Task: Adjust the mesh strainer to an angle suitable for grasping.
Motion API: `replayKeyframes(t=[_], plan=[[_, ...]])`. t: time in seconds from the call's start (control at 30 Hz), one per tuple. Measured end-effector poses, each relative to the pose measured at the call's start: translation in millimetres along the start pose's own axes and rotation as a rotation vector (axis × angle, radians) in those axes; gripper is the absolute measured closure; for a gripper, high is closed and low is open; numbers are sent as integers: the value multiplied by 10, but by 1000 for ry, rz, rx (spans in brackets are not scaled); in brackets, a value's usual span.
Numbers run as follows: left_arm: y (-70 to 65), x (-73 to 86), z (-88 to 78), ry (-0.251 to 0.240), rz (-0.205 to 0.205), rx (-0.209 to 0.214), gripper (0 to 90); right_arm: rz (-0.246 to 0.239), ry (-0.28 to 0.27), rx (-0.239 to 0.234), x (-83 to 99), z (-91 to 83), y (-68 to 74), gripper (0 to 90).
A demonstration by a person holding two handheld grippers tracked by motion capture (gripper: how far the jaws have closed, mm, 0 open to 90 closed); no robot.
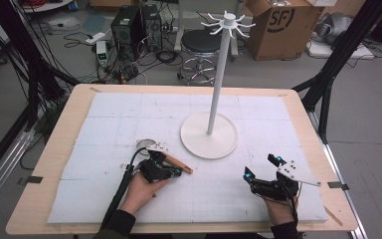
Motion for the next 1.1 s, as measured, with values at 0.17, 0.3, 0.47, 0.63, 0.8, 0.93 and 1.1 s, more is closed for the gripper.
replayKeyframes(t=[0.17, 0.3, 0.47, 0.63, 0.8, 0.93, 1.1], plan=[[12, -73, 84, 5, 9, 10, 897, 2, 0, -1, 3, -13, -2, 39], [45, -112, 79, -18, -18, 30, 897, -2, -2, 1, 8, -17, -16, 39], [44, -131, 68, -42, -35, 40, 897, 3, -2, 4, 11, -26, -26, 39], [126, -182, 33, -88, -74, 30, 899, 7, -8, 9, 9, -45, -39, 40], [242, -225, -55, -123, -88, 15, 899, 9, -5, 11, 16, -49, -52, 39], [314, -258, -101, -141, -106, 2, 900, 7, -7, 14, 12, -48, -59, 39], [296, -467, -118, -134, -53, -25, 900, 5, -11, 12, 7, -52, -54, 40]])
Point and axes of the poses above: each handheld gripper's, and its own axes: z roughly forward along the jaws, x roughly out of its underside, y roughly to its left, the point moved 6 cm from there along z, roughly forward along the jaws, and after that the axes turned 5 degrees about -y, right-handed, at the moved point
